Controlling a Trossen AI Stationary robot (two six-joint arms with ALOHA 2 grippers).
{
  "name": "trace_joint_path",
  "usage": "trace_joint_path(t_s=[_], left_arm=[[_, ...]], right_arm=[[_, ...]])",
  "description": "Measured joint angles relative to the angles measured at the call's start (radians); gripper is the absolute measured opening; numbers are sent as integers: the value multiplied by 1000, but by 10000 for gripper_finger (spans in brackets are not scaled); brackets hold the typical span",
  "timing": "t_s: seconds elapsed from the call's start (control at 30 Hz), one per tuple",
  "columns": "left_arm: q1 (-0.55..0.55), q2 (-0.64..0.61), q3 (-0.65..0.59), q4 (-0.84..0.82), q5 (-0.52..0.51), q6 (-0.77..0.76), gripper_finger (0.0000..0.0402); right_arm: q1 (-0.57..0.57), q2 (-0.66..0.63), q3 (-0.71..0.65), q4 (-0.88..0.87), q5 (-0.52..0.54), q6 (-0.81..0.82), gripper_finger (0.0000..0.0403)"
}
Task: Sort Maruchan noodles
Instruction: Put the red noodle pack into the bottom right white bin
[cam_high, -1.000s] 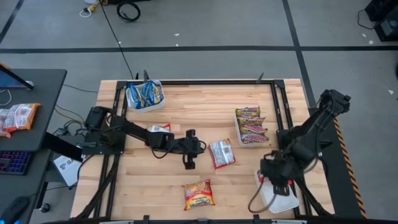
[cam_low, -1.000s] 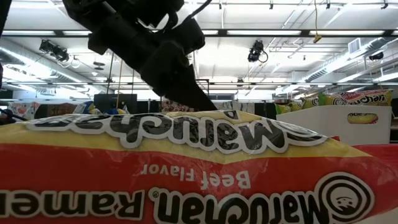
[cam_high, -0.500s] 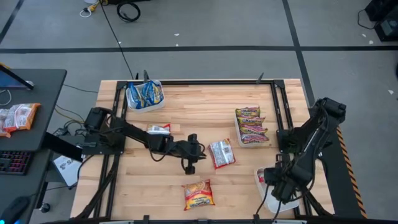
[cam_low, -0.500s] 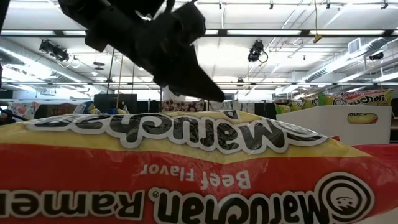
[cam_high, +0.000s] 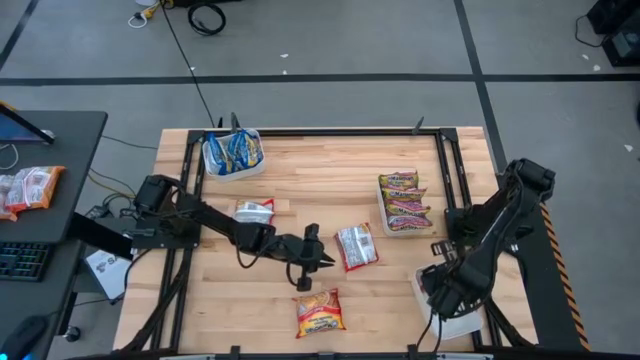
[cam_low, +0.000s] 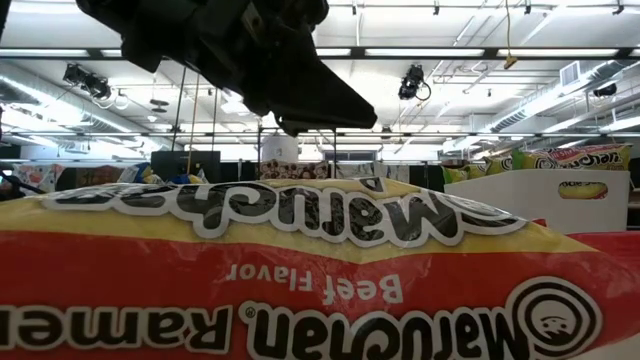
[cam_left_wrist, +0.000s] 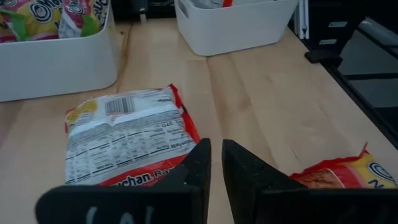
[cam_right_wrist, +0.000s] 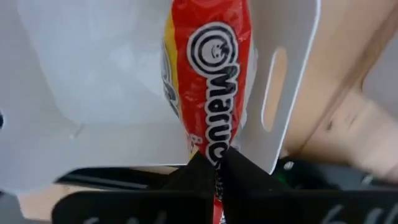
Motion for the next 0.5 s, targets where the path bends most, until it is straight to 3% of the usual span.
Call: trace_joint_path(t_s=[0.13, 0.27, 0.5], left_arm=[[-1, 0, 0, 0, -7, 3, 45], [-1, 0, 0, 0, -7, 13, 45], [0, -11, 0, 20, 94, 19, 45]], right_arm=[[-1, -3, 0, 1, 73, -126, 33], [-8, -4, -30, 15, 96, -153, 43], [-29, -23, -64, 23, 79, 95, 47]])
